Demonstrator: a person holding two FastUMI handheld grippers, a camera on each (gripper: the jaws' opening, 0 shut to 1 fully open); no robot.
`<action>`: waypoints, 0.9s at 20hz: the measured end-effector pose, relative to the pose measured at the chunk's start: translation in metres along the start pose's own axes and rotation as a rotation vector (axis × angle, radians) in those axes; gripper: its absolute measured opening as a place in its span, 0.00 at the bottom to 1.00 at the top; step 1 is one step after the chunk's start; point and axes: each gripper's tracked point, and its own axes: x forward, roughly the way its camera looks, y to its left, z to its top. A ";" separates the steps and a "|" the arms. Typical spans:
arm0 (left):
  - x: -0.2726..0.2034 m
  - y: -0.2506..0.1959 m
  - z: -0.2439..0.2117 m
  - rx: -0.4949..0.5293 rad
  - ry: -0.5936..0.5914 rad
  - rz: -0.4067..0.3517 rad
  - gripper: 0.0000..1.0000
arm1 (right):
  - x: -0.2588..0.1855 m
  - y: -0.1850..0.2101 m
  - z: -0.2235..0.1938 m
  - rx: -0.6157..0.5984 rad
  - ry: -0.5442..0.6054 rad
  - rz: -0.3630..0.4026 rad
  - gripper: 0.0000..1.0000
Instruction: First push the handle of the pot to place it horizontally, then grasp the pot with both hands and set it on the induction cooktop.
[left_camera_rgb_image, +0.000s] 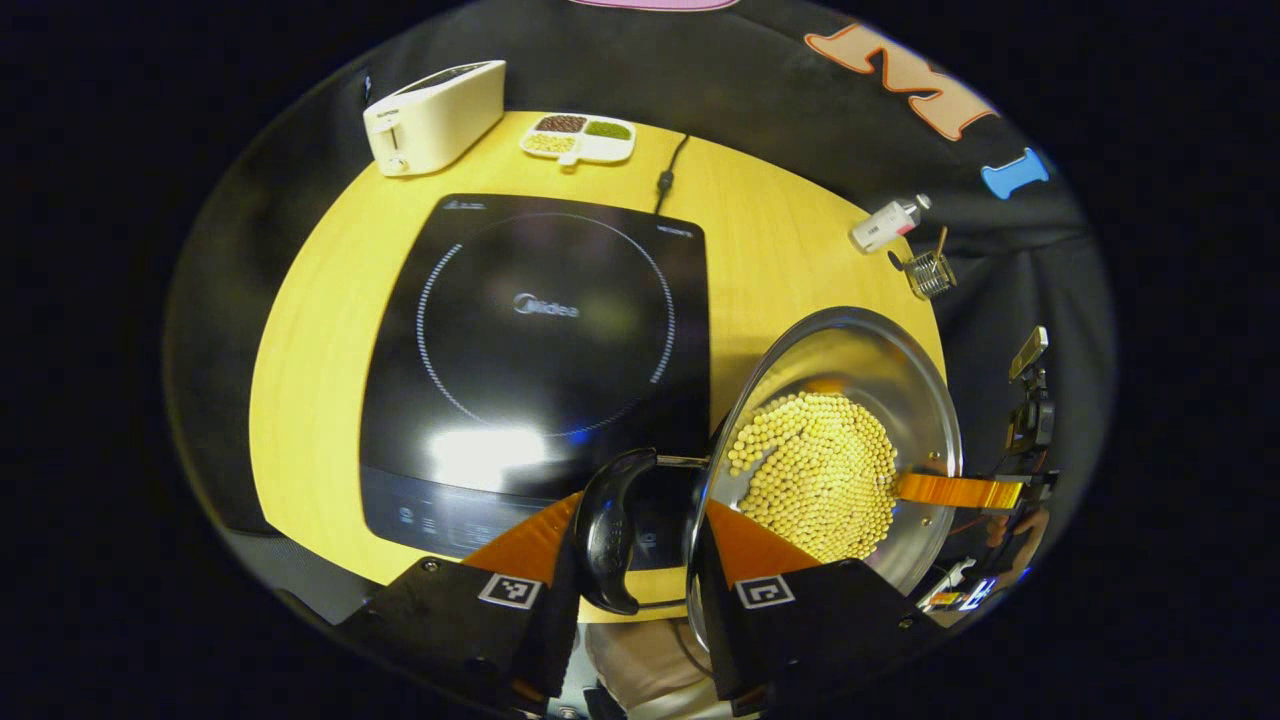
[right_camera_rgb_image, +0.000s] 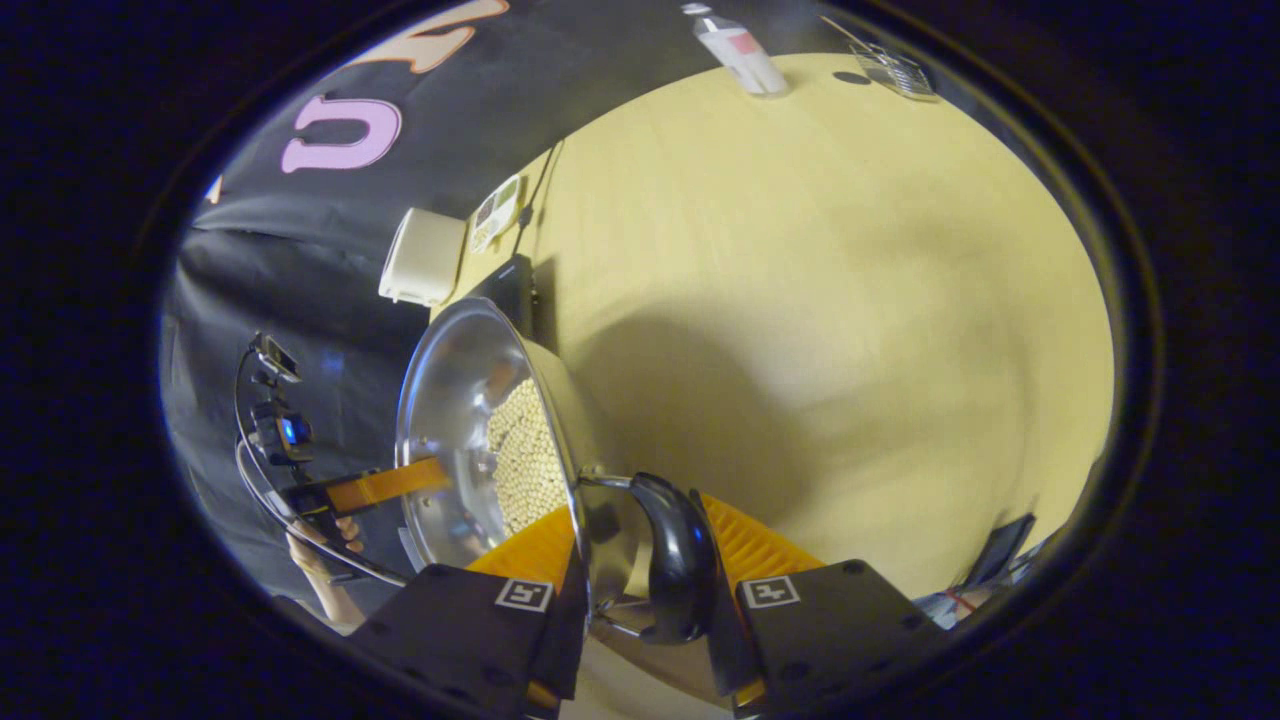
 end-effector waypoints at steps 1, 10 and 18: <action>-0.004 0.012 0.002 0.006 -0.005 0.003 0.56 | -0.001 -0.001 0.002 0.003 0.000 0.001 0.54; -0.007 0.107 0.051 0.008 -0.092 0.018 0.56 | -0.007 0.000 0.008 -0.017 -0.040 -0.052 0.54; 0.002 0.170 0.091 -0.010 -0.177 0.085 0.56 | -0.006 -0.001 0.018 -0.065 -0.045 -0.078 0.48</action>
